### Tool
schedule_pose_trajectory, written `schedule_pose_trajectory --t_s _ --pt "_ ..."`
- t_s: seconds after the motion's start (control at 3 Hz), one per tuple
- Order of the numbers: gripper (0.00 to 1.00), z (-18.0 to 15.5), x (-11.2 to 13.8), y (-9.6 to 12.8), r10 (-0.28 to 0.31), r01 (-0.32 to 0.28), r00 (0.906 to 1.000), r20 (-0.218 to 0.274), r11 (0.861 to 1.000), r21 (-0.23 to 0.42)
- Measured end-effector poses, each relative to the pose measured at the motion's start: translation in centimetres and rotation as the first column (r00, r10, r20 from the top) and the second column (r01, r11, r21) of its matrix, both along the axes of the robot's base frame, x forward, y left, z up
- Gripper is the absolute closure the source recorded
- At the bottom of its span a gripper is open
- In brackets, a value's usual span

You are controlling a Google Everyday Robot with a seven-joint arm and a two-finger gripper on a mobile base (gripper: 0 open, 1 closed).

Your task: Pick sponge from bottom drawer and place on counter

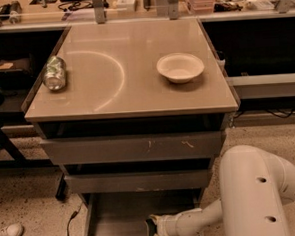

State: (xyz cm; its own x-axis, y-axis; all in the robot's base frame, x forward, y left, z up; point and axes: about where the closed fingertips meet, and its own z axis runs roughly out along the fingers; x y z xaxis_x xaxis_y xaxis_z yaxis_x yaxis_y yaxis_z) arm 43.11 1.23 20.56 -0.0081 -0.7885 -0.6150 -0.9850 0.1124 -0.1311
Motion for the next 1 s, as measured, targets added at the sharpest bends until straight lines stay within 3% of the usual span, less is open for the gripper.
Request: schedule_pose_trajectory --t_s 0.33,0.67,1.0 --pt "1.00 0.0 0.1 0.0 0.000 0.000 1.0000 0.001 1.000 0.000" --pt "1.00 1.3 -0.9 0.6 -0.014 0.013 0.9999 0.000 0.998 0.055" --pt "1.00 5.0 -1.8 1.1 -0.012 0.008 0.9993 0.036 0.994 0.112"
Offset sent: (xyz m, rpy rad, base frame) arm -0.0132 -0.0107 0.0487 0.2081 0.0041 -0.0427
